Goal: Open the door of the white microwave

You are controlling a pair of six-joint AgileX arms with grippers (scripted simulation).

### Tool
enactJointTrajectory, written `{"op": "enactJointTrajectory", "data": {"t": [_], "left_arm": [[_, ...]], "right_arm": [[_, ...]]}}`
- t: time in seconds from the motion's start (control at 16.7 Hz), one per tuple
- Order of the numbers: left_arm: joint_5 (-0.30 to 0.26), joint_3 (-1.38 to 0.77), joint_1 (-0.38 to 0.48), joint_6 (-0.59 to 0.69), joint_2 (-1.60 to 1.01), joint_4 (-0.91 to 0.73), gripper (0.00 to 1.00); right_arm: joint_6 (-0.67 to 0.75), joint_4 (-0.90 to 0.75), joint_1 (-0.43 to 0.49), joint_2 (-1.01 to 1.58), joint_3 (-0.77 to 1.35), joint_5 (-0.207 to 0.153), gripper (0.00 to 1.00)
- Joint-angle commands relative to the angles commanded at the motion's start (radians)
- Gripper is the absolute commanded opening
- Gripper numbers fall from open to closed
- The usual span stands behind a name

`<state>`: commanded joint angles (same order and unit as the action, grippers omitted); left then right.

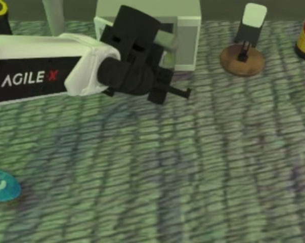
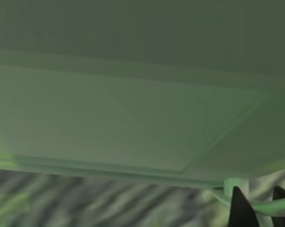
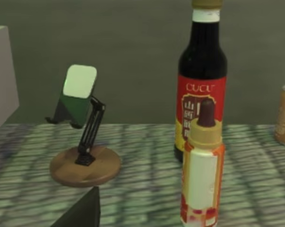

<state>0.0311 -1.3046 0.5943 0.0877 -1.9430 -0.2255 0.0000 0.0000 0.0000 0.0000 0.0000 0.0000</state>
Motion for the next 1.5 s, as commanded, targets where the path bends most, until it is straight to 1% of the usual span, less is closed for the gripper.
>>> {"op": "enactJointTrajectory", "data": {"t": [0.3,1.5], "left_arm": [[-0.032,0.032,-0.022,-0.049,0.026,0.013,0.00],[-0.032,0.032,-0.022,-0.049,0.026,0.013,0.00]], "right_arm": [[0.000,0.000,0.000,0.000,0.000,0.000,1.00],[0.000,0.000,0.000,0.000,0.000,0.000,1.00]]}}
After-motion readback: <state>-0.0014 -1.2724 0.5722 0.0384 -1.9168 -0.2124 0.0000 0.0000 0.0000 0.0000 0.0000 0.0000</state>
